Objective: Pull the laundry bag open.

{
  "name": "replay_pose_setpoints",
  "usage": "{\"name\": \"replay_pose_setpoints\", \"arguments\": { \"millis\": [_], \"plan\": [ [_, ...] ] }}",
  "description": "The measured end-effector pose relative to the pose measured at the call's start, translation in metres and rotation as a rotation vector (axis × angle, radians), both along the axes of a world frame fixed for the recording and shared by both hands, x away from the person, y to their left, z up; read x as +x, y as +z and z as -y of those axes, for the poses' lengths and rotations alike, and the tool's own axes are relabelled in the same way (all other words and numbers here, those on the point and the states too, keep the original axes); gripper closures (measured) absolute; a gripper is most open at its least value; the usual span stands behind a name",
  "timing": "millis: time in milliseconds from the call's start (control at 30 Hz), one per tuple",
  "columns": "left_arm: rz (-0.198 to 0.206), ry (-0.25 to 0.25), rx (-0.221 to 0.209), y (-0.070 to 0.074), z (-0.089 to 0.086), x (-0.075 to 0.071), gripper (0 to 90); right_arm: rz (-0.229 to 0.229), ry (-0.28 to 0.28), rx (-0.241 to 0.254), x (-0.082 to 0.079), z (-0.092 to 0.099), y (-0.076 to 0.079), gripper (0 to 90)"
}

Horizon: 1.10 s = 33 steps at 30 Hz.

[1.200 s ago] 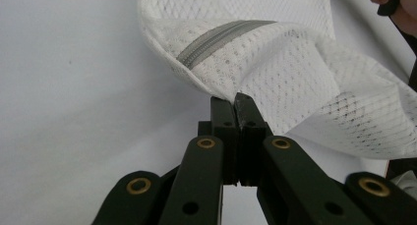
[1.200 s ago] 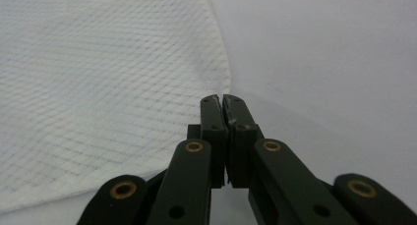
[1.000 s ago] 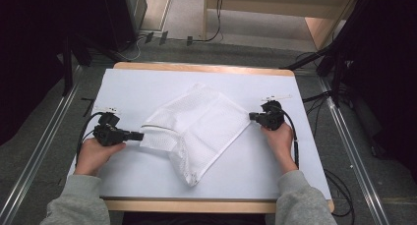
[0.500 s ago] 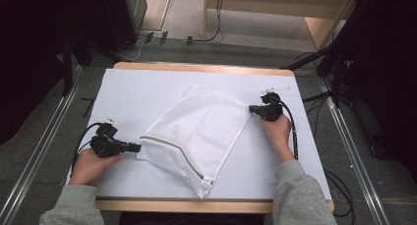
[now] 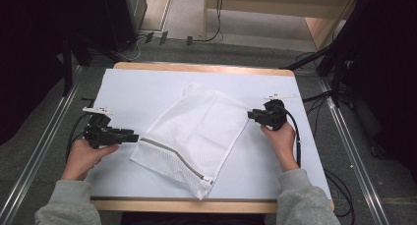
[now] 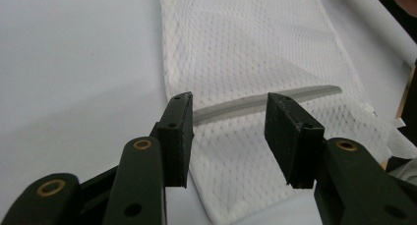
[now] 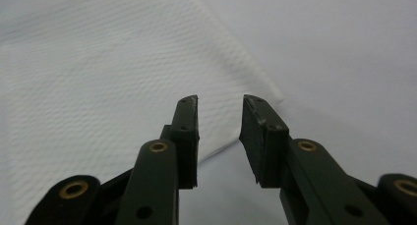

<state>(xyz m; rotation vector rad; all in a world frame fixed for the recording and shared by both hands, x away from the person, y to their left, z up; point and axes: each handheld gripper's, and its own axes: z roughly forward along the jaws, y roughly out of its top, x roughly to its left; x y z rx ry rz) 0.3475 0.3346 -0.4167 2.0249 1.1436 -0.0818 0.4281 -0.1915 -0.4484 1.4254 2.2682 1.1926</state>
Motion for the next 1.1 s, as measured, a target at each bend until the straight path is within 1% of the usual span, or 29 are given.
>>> {"name": "replay_pose_setpoints", "arguments": {
  "millis": [33, 67, 100, 133, 200, 333, 367, 400, 433, 500, 600, 667, 767, 933, 1000, 1033, 1100],
  "plan": [
    [-0.001, 0.0, 0.01, -0.001, 0.004, 0.004, 54.6, 0.006, 0.012, -0.004, -0.006, -0.003, 0.001, 69.7],
    [-0.004, -0.005, 0.007, -0.002, 0.008, 0.008, 54.6, 0.01, 0.026, -0.008, -0.011, -0.006, 0.001, 69.7],
    [0.001, -0.018, 0.012, -0.002, 0.01, 0.012, 54.7, 0.012, 0.033, -0.008, -0.017, -0.009, 0.002, 69.3],
    [0.01, -0.018, 0.012, -0.002, 0.013, 0.016, 54.9, 0.016, 0.043, -0.01, -0.022, -0.011, 0.003, 68.8],
    [0.013, -0.028, 0.01, -0.002, 0.019, 0.025, 54.8, 0.02, 0.063, -0.012, -0.032, -0.016, 0.003, 67.8],
    [0.02, -0.038, 0.02, -0.002, 0.029, 0.036, 54.6, 0.013, 0.079, -0.004, -0.045, -0.021, 0.001, 66.5],
    [0.029, -0.034, 0.022, -0.001, 0.032, 0.04, 54.6, 0.01, 0.086, -0.003, -0.048, -0.023, 0.0, 65.9],
    [0.032, -0.035, 0.019, -0.001, 0.033, 0.043, 54.4, 0.007, 0.092, -0.01, -0.051, -0.025, -0.001, 64.7],
    [0.034, -0.028, 0.021, -0.001, 0.036, 0.046, 54.3, 0.008, 0.097, -0.014, -0.052, -0.026, -0.001, 64.4],
    [0.045, -0.031, 0.026, -0.001, 0.041, 0.053, 54.2, -0.009, 0.098, -0.008, -0.056, -0.029, -0.002, 63.1],
    [0.048, -0.038, 0.033, -0.004, 0.047, 0.061, 54.0, -0.005, 0.103, -0.006, -0.062, -0.034, -0.003, 62.5],
    [0.037, -0.038, 0.04, -0.008, 0.05, 0.066, 53.7, -0.007, 0.106, -0.009, -0.064, -0.037, -0.004, 62.2],
    [0.023, -0.043, 0.063, -0.014, 0.052, 0.072, 53.0, -0.011, 0.108, -0.013, -0.066, -0.04, -0.006, 61.3],
    [0.018, -0.026, 0.086, -0.023, 0.054, 0.08, 50.6, -0.024, 0.112, -0.022, -0.067, -0.047, -0.014, 60.2],
    [0.014, -0.022, 0.086, -0.026, 0.054, 0.082, 50.2, -0.029, 0.116, -0.038, -0.067, -0.052, -0.017, 59.8],
    [0.016, -0.021, 0.093, -0.027, 0.053, 0.083, 50.1, -0.034, 0.114, -0.042, -0.067, -0.053, -0.019, 59.7],
    [0.01, -0.014, 0.092, -0.03, 0.053, 0.086, 50.0, -0.037, 0.113, -0.05, -0.067, -0.055, -0.022, 58.6]
  ]
}}
